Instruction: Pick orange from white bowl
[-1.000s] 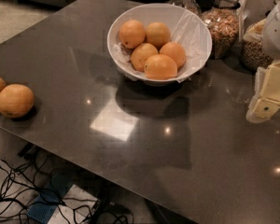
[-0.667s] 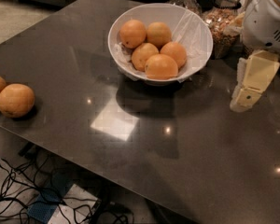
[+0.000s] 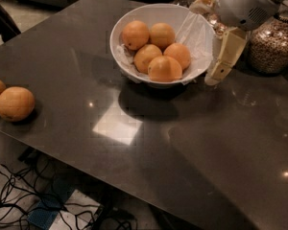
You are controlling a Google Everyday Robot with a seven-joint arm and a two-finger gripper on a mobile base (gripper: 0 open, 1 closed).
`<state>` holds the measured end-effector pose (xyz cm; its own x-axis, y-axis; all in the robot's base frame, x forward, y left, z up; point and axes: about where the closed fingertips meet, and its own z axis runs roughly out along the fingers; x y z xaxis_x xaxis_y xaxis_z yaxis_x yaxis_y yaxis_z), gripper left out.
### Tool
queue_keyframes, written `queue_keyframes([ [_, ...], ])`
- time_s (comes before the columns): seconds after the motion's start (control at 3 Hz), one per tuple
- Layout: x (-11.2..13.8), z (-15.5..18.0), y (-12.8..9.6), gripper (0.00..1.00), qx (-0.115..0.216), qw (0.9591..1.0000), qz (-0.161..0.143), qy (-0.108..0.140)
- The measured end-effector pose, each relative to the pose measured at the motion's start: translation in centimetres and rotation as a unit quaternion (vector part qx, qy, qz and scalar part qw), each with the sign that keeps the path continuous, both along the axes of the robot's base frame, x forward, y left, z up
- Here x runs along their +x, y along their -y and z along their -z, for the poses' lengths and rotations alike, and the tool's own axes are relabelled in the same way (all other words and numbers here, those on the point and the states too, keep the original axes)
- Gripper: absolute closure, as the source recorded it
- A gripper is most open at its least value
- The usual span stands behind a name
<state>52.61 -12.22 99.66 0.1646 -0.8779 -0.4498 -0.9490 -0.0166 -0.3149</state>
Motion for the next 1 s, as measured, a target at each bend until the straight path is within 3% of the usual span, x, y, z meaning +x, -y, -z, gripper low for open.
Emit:
queue_keyframes([
  [0.33, 0.0, 0.0, 0.0, 0.0, 0.0, 1.0, 0.0, 0.0],
  [0.67, 0.6, 0.2, -0.8, 0.0, 0.028, 0.9996, -0.001, 0.004],
  [1.0, 3.2, 0.3, -2.3, 0.0, 0.085, 0.9961, -0.003, 0.022],
])
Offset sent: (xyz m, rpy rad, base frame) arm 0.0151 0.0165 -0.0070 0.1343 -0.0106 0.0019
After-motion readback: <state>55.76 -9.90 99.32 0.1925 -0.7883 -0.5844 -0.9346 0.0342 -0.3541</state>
